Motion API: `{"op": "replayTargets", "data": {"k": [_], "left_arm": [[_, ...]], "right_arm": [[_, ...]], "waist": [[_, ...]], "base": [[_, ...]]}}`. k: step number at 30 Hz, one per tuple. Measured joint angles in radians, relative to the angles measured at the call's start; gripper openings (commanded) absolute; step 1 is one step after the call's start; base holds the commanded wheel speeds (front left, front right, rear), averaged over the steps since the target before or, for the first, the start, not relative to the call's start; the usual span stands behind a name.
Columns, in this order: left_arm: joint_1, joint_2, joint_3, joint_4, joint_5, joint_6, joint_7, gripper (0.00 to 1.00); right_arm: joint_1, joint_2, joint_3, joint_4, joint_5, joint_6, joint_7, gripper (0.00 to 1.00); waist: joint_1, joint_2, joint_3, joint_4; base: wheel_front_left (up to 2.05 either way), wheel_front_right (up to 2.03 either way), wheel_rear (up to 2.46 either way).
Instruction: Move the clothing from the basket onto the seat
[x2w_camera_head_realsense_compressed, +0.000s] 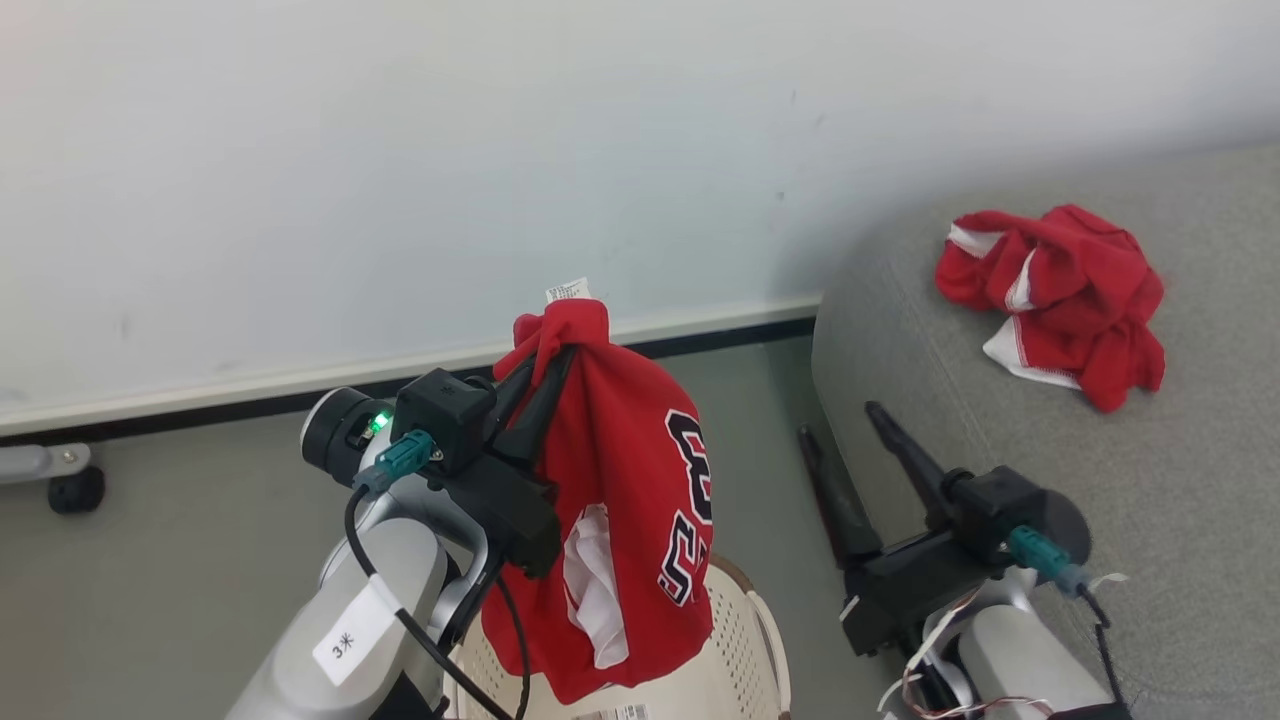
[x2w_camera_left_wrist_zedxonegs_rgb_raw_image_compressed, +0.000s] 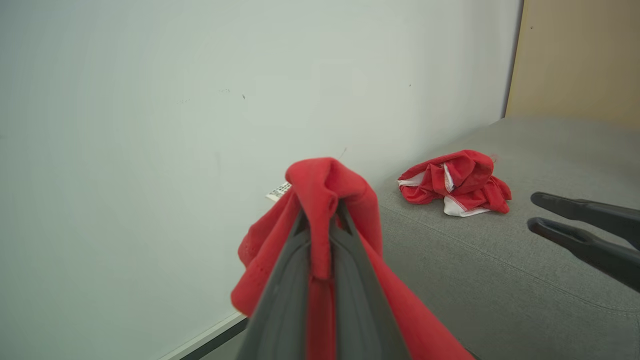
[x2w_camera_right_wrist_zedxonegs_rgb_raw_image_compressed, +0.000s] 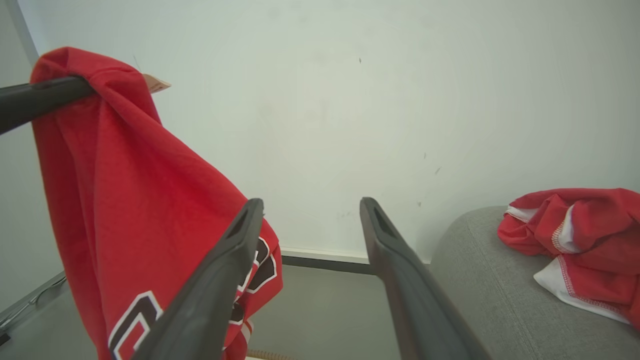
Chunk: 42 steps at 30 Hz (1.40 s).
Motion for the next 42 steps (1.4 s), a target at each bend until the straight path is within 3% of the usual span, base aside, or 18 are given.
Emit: {"op": "replayTargets", "data": {"k": [14, 24, 42], "left_arm": [[0.016, -0.004, -0.011, -0.076, -0.016, 0.0, 0.075, 0.0], [0.014, -0.016, -0.024, -0.085, -0.018, 0.01, 0.123, 0.0], [0.016, -0.02, -0.035, -0.163, -0.027, 0.019, 0.18, 0.0]], "right_arm": [[-0.074, 0.015, 0.229, 0.07, 0.002, 0.029, 0.0, 1.0], [-0.11, 0.014, 0.462, 0.06, 0.122, 0.034, 0.0, 1.0], [-0.159, 0.014, 0.486, 0.195, 0.191, -0.029, 0.0, 1.0]], "waist": [[0.0002, 0.0001, -0.054, 0.04], [0.0002, 0.0002, -0.059, 0.06], [0.0002, 0.0002, -0.077, 0.073]], "base": [[0.0, 0.0, 0.0], [0.0, 0.0, 0.0], [0.0, 0.0, 0.0]]}}
